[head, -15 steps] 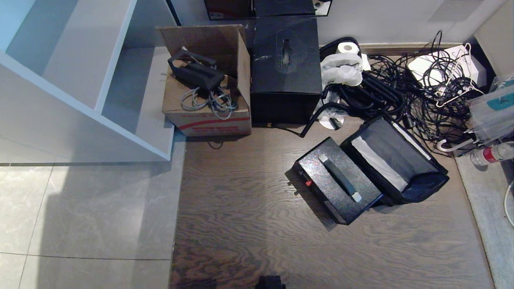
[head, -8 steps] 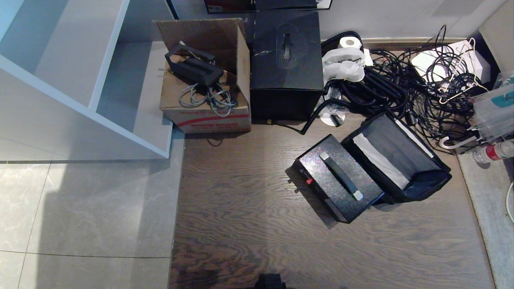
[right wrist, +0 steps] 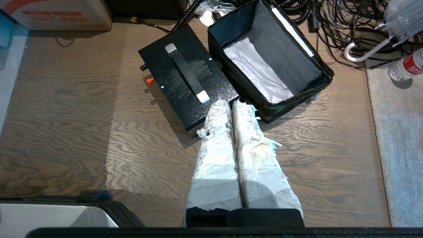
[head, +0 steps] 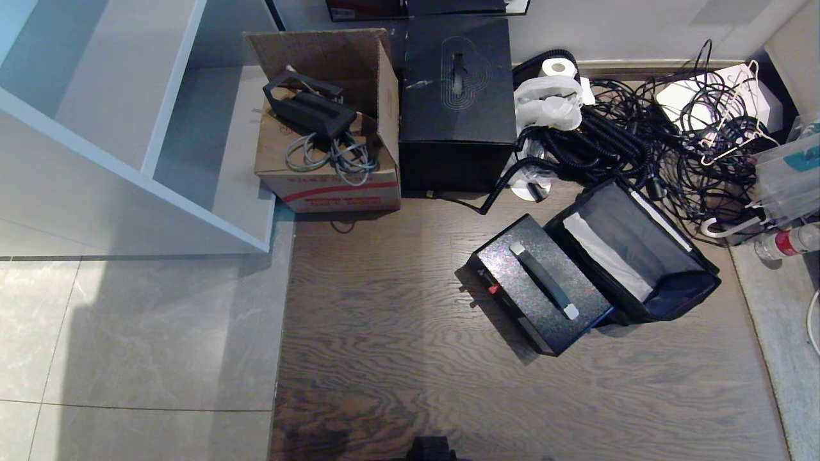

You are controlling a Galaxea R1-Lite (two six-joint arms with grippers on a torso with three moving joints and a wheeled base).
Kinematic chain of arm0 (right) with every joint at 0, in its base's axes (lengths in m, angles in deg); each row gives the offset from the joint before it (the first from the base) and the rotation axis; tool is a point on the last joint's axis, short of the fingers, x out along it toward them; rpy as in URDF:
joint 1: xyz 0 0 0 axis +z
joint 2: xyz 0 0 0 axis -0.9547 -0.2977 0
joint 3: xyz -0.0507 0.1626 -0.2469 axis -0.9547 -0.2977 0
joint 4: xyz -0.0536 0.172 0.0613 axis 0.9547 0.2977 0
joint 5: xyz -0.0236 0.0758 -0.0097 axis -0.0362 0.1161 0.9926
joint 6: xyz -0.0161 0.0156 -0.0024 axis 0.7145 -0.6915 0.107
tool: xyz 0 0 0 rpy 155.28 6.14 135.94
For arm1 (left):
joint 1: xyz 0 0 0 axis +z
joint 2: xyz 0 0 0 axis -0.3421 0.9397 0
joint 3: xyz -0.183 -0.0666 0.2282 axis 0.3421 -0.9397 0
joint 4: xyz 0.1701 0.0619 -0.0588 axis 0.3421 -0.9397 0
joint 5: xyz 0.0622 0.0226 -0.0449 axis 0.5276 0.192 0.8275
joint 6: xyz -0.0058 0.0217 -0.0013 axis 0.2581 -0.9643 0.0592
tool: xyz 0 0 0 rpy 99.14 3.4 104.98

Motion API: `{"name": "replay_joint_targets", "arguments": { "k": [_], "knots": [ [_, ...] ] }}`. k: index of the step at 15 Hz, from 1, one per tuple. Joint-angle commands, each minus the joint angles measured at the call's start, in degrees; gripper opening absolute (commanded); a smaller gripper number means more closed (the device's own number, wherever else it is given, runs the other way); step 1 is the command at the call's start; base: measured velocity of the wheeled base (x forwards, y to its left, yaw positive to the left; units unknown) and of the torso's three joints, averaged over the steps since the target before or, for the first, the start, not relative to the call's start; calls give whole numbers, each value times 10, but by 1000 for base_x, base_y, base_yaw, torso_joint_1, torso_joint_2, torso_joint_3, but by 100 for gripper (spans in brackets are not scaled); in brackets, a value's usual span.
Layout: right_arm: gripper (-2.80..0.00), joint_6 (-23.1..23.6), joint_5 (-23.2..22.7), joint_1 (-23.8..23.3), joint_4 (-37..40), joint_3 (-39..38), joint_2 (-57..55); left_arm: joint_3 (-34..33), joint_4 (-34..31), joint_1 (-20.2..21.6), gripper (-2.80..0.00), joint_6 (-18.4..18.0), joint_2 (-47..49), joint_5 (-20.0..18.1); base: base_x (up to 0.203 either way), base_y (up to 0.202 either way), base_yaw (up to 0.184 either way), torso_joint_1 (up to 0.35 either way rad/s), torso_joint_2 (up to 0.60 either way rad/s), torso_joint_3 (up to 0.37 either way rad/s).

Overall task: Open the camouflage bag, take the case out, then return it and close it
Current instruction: Grip the handle again

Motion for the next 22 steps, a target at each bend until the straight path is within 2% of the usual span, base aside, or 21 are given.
{"name": "replay_joint_targets", "arguments": {
  "k": [1, 22],
  "knots": [
    [-280, 0, 0, 0, -1, -23, -1, 0, 0, 0, -280, 0, 0, 0, 0, 0, 0, 0, 0, 0],
    [-280, -1, 0, 0, -1, -23, -1, 0, 0, 0, -280, 0, 0, 0, 0, 0, 0, 0, 0, 0]
  ]
}}
